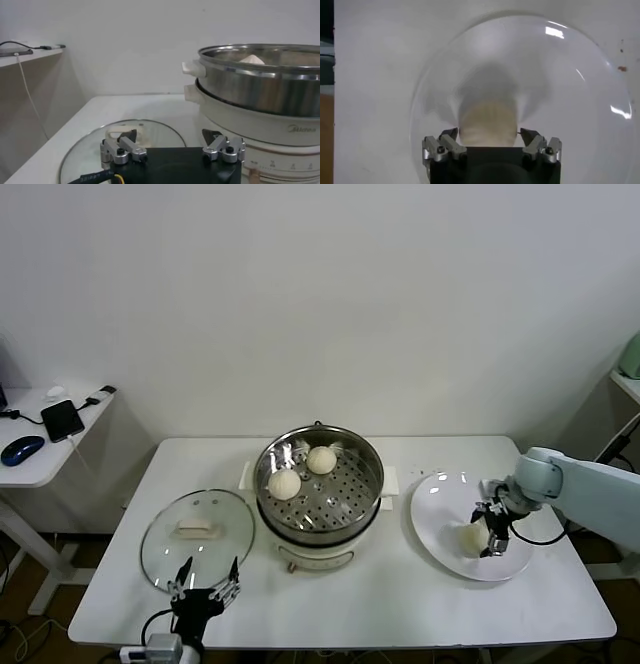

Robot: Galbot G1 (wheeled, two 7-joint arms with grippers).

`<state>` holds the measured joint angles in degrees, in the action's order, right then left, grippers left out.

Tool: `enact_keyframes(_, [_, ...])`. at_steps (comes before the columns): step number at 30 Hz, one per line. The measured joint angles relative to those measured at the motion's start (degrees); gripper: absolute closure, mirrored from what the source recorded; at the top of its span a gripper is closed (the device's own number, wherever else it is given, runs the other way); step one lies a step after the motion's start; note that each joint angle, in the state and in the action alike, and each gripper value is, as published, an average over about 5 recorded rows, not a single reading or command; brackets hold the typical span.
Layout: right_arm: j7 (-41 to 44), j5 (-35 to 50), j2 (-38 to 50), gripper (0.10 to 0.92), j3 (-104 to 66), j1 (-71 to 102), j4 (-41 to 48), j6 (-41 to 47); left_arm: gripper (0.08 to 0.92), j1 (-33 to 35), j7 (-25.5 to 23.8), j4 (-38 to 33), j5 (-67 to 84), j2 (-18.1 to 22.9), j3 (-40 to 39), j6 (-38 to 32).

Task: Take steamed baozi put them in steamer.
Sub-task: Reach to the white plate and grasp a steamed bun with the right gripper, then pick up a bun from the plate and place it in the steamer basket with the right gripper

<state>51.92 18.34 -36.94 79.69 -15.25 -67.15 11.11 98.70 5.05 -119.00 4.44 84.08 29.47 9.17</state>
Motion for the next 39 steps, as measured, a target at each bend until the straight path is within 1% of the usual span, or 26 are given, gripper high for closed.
enact_keyframes(3, [0.3, 0.2, -0.3, 0.334, -0.2, -0.1, 0.2, -0.3, 0.177, 0.0, 0.0, 0.0, -0.1, 0.0, -0.1, 0.0])
enact_keyframes(5, [0.7, 0.4, -0.4, 0.368, -0.3, -0.3, 0.2, -0.6, 0.177, 0.0, 0.0, -0.1, -0.1, 0.0, -0.1, 0.0])
enact_keyframes(8, [1.5, 0.6, -0.3, 0.385, 0.0, -0.9, 0.0, -1.1, 0.177, 0.1, 0.0, -0.3, -0.2, 0.1, -0.2, 0.0])
enact_keyframes(13, [3.3, 0.9, -0.3, 0.389, 1.5, -4.4, -0.3, -2.5, 0.177, 0.4, -0.1, -0.8, -0.4, 0.1, -0.4, 0.0])
enact_keyframes(19, [6.2, 3.7, -2.9, 0.389, 6.0, -15.0, -0.9, -5.9, 0.177, 1.0, 0.1, -1.5, 0.1, -0.6, -0.4, -0.5])
enact_keyframes(25, [9.2, 7.5, -9.8, 0.389, 10.2, -27.6, -1.2, -13.2, 0.177, 0.8, 0.0, -1.6, 0.2, -1.0, -0.8, -0.5])
enact_keyframes(30, [11.0, 8.8, -17.1, 0.389, 10.8, -34.4, -3.6, -20.4, 0.177, 0.2, -0.1, -1.4, 0.0, -0.8, -1.0, -0.3])
enact_keyframes(34, [11.4, 7.7, -22.6, 0.389, 10.5, -36.1, -6.4, -25.6, 0.177, -0.1, -0.2, -1.1, -0.1, -0.5, -0.9, -0.1])
enact_keyframes(39, [10.7, 3.5, -28.0, 0.389, 10.0, -34.5, -8.4, -31.4, 0.177, -0.3, -0.2, -0.8, -0.1, 0.0, -0.7, 0.0])
